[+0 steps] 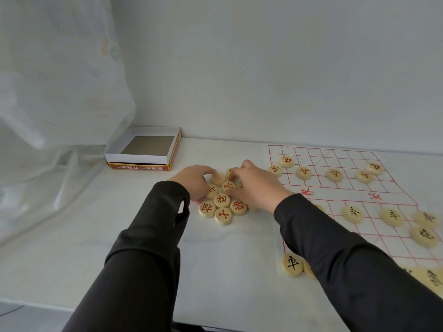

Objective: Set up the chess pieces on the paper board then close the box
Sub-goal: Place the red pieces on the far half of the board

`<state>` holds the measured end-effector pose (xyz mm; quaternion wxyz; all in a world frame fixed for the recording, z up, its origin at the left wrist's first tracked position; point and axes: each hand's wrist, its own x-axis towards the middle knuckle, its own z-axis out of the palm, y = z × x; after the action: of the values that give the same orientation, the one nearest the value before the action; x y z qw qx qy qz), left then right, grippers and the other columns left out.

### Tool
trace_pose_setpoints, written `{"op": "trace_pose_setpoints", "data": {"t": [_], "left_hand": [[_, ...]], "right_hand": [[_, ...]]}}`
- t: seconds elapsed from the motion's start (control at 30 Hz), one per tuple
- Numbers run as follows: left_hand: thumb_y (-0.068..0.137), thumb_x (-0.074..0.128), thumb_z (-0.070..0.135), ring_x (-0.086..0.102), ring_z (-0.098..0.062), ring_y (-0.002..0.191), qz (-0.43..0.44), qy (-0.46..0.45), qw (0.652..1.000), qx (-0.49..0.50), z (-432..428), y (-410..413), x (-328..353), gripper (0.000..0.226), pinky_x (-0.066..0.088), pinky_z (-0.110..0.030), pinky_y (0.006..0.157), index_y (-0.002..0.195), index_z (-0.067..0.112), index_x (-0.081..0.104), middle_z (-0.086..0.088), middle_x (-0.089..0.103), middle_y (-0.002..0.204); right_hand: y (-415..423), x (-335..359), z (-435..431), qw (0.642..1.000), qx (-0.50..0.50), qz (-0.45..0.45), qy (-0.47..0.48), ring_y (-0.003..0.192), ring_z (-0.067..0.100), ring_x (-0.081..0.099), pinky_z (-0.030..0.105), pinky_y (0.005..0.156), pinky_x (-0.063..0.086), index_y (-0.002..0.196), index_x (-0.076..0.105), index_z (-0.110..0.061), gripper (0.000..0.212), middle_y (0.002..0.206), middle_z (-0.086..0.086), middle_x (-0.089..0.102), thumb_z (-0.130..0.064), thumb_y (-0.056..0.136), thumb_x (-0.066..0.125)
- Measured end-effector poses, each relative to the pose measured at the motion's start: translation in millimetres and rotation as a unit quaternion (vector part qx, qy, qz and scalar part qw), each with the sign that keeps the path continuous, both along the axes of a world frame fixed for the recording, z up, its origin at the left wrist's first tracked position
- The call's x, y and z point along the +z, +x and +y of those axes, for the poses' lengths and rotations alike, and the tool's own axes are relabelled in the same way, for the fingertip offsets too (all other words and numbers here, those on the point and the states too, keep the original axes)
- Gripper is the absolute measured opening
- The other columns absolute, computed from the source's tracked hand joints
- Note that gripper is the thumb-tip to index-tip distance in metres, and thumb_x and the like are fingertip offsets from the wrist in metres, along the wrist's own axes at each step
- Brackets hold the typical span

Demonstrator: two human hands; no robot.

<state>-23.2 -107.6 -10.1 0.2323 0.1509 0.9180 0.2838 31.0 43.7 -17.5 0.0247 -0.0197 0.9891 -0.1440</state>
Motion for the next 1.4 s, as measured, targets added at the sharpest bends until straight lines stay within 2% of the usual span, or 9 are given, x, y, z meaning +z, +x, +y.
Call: {"op": "trace_pose_setpoints", "data": {"t": [0.17,0.4,0.5,0.6,0.7,0.87,1.07,1.27,1.4], "left_hand": [[0.090,0.048,-0.001,0.059,-0.016,0.073,0.015,-0.011,1.000,-0.006,0,-2,-2,0.049,0.055,-0.025,0.074,0.133,0.023,0.046,-0.002,0.052,0.105],[0.089,0.050,-0.001,0.060,-0.017,0.077,0.035,-0.017,0.999,-0.007,1,-3,-3,0.047,0.055,-0.030,0.081,0.129,0.023,0.051,-0.004,0.058,0.105],[0.090,0.048,0.000,0.061,-0.015,0.071,0.037,-0.014,0.999,-0.011,2,-1,-2,0.046,0.056,-0.026,0.076,0.129,0.024,0.051,-0.003,0.057,0.105],[0.091,0.046,0.001,0.058,-0.016,0.080,0.074,-0.013,0.997,-0.011,5,1,-1,0.045,0.051,-0.024,0.075,0.130,0.023,0.051,-0.005,0.058,0.114],[0.090,0.041,0.001,0.050,-0.012,0.092,0.152,0.012,0.988,0.032,12,3,4,0.042,0.041,-0.021,0.079,0.123,0.023,0.057,-0.004,0.058,0.120],[0.090,0.038,0.003,0.056,-0.017,0.092,0.171,0.021,0.983,0.065,33,16,8,0.041,0.047,-0.024,0.075,0.117,0.023,0.062,-0.003,0.058,0.122],[0.089,0.038,0.006,0.059,-0.021,0.102,0.170,0.061,0.980,0.080,70,39,12,0.039,0.049,-0.027,0.085,0.112,0.024,0.064,-0.003,0.060,0.120],[0.089,0.040,0.006,0.058,-0.020,0.105,0.179,0.137,0.973,0.057,126,66,15,0.035,0.045,-0.024,0.083,0.109,0.019,0.065,-0.003,0.061,0.120],[0.089,0.040,0.007,0.058,-0.019,0.104,0.152,0.149,0.977,0.035,160,82,7,0.036,0.048,-0.026,0.085,0.110,0.020,0.064,-0.002,0.062,0.119]], "right_hand": [[-1,0,-2,1.000,0.017,-0.016,0.011,0.097,0.023,0.056,0.029,0.072,0.043,0.128,0.051,-0.025,0.044,0.118,0.002,0.044,-0.042,0.088,0.058],[0,3,-2,1.000,0.012,0.014,-0.012,0.082,0.018,0.054,0.028,0.065,0.040,0.100,0.061,-0.019,0.031,0.105,-0.001,0.047,-0.042,0.081,0.065],[-1,10,4,0.998,-0.003,0.032,-0.050,0.085,0.017,0.057,0.030,0.070,0.046,0.098,0.064,-0.014,0.029,0.101,-0.001,0.057,-0.037,0.080,0.065],[3,18,12,0.992,-0.026,0.030,-0.122,0.085,0.016,0.059,0.030,0.073,0.051,0.102,0.066,-0.014,0.025,0.099,0.000,0.064,-0.026,0.080,0.067],[6,22,22,0.986,-0.043,0.035,-0.155,0.076,0.009,0.056,0.019,0.062,0.045,0.106,0.064,-0.017,0.027,0.098,-0.003,0.064,-0.019,0.079,0.069],[12,27,36,0.926,-0.109,0.039,-0.360,0.054,0.013,0.063,0.022,0.046,0.048,0.098,0.059,-0.013,0.026,0.079,0.006,0.068,-0.004,0.076,0.071],[31,35,65,0.833,-0.156,0.040,-0.530,0.058,0.014,0.066,0.023,0.049,0.052,0.108,0.062,-0.011,0.029,0.084,0.012,0.066,0.000,0.082,0.067],[61,40,119,0.816,-0.211,0.043,-0.536,0.073,0.016,0.069,0.022,0.058,0.056,0.111,0.064,-0.013,0.029,0.089,0.007,0.067,0.004,0.091,0.052],[77,43,159,0.801,-0.262,0.069,-0.534,0.076,0.023,0.070,0.027,0.069,0.059,0.110,0.059,-0.005,0.025,0.096,0.016,0.066,0.006,0.088,0.057]]}}
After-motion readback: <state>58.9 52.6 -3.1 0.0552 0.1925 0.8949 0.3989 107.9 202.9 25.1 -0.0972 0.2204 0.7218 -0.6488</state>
